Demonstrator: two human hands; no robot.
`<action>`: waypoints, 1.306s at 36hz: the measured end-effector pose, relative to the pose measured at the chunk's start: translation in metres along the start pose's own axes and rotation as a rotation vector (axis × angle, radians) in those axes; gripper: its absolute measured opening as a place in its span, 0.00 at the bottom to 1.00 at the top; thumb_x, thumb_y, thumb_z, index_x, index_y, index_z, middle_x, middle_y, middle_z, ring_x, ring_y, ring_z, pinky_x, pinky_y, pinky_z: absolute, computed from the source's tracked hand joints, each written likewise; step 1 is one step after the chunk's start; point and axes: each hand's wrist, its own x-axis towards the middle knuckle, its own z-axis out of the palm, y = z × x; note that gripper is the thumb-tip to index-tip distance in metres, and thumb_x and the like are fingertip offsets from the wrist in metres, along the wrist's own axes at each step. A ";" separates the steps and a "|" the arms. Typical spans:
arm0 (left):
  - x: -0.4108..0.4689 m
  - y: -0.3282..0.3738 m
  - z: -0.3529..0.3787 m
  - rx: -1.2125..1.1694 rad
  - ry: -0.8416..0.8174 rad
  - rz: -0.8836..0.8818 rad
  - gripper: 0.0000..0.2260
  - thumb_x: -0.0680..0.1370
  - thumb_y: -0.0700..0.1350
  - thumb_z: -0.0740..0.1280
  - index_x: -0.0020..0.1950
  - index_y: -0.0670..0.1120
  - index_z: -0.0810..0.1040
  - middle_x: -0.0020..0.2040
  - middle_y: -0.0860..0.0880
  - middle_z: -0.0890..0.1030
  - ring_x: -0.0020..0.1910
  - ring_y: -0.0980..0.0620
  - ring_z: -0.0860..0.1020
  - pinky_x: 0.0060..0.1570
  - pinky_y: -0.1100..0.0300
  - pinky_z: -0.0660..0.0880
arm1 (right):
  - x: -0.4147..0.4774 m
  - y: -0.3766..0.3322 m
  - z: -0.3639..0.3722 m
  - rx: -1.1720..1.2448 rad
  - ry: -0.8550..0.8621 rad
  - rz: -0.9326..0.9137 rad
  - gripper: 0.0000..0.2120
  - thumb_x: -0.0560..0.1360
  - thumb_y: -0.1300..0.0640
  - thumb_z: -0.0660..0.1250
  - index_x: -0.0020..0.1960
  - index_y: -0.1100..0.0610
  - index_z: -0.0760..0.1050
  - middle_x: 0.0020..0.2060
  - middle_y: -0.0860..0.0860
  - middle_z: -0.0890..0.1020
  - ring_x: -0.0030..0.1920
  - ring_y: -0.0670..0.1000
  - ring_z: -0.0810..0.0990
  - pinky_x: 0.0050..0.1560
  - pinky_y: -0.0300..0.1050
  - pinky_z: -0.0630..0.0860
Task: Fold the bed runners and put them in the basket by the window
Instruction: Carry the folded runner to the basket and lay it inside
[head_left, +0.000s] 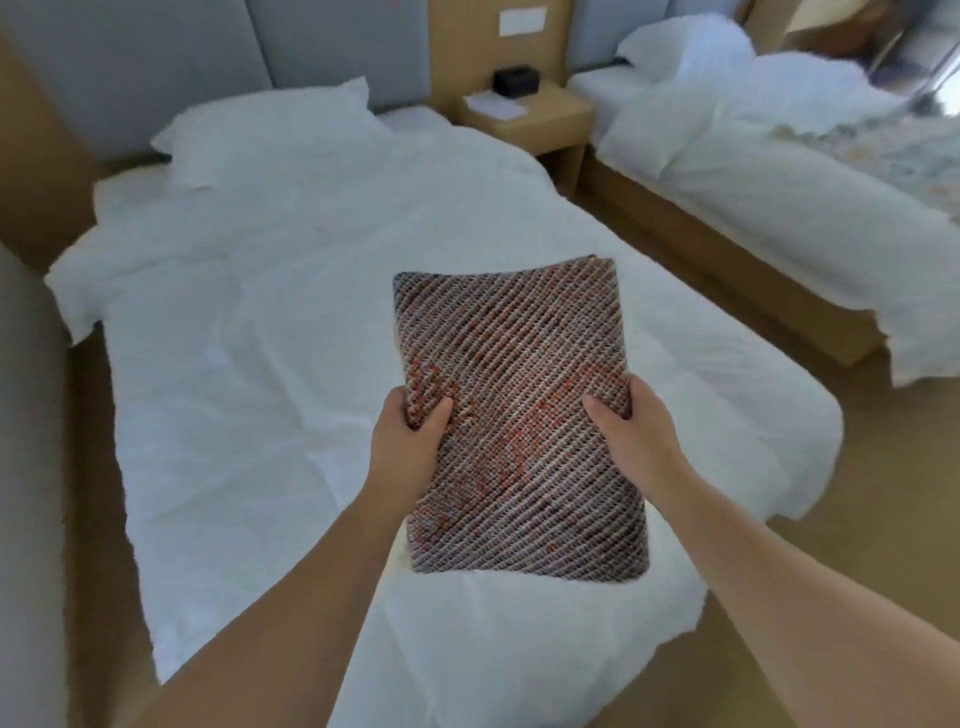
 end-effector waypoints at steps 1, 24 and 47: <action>-0.001 0.021 0.009 -0.007 -0.028 0.037 0.11 0.77 0.51 0.68 0.56 0.50 0.73 0.46 0.58 0.79 0.45 0.60 0.77 0.46 0.59 0.72 | -0.004 -0.008 -0.023 0.009 0.043 -0.006 0.20 0.78 0.50 0.65 0.67 0.52 0.70 0.55 0.46 0.77 0.54 0.48 0.74 0.56 0.44 0.70; -0.224 0.269 0.286 -0.092 -0.748 0.541 0.11 0.76 0.51 0.69 0.57 0.51 0.73 0.49 0.56 0.79 0.48 0.58 0.78 0.50 0.58 0.73 | -0.215 0.077 -0.401 0.110 0.811 0.070 0.21 0.78 0.49 0.66 0.69 0.52 0.69 0.59 0.48 0.78 0.60 0.51 0.76 0.63 0.51 0.73; -0.351 0.282 0.412 -0.070 -0.834 0.555 0.10 0.77 0.50 0.68 0.55 0.51 0.72 0.48 0.57 0.78 0.47 0.60 0.77 0.47 0.60 0.72 | -0.288 0.180 -0.523 0.139 0.876 0.084 0.22 0.77 0.47 0.66 0.69 0.52 0.70 0.59 0.47 0.79 0.56 0.48 0.78 0.59 0.48 0.74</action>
